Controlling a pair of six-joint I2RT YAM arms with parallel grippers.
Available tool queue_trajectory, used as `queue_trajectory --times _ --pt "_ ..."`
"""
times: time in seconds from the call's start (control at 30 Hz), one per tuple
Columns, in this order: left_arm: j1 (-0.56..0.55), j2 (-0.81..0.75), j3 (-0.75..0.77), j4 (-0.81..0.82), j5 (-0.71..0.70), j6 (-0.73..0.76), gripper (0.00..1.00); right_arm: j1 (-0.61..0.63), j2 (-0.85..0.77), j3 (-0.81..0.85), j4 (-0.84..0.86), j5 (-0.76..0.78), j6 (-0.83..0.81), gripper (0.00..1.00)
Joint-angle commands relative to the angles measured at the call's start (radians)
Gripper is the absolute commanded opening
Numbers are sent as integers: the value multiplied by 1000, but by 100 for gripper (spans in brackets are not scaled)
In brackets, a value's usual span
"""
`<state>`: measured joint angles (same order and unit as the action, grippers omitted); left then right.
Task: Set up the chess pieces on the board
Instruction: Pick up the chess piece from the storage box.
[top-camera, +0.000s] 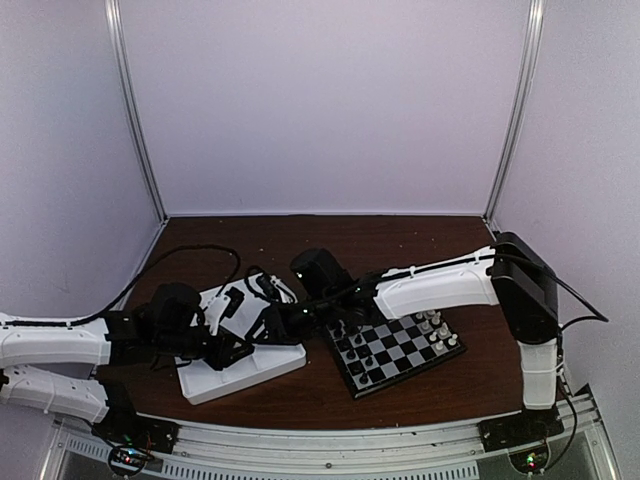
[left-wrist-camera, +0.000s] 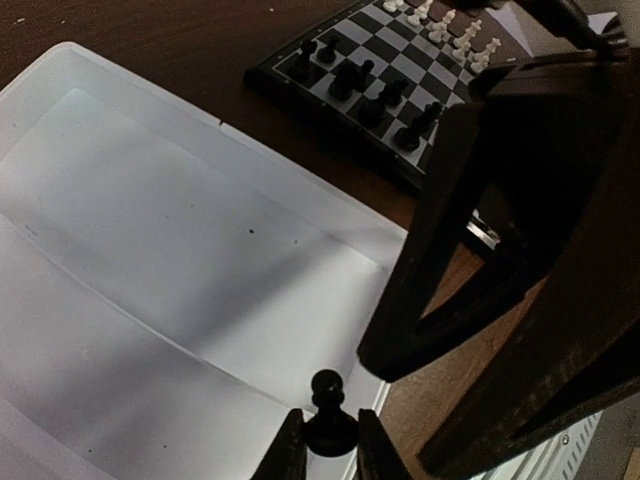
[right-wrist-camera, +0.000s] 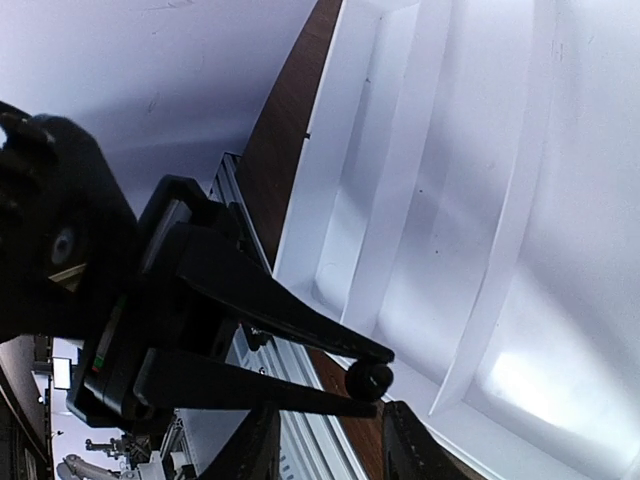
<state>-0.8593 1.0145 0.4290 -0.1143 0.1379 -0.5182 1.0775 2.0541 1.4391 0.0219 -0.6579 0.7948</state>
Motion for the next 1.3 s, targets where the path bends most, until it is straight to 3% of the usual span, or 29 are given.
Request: queue_trajectory --times 0.0,0.7,0.9,1.27 --pt "-3 20 -3 105 86 39 16 -5 31 0 132 -43 113 37" --pt "-3 5 -1 104 118 41 17 -42 -1 -40 69 36 72 35" --pt "-3 8 3 103 115 42 17 -42 18 -38 120 -19 101 27" --pt "-3 12 20 85 100 50 17 -42 -8 -73 151 -61 109 27"
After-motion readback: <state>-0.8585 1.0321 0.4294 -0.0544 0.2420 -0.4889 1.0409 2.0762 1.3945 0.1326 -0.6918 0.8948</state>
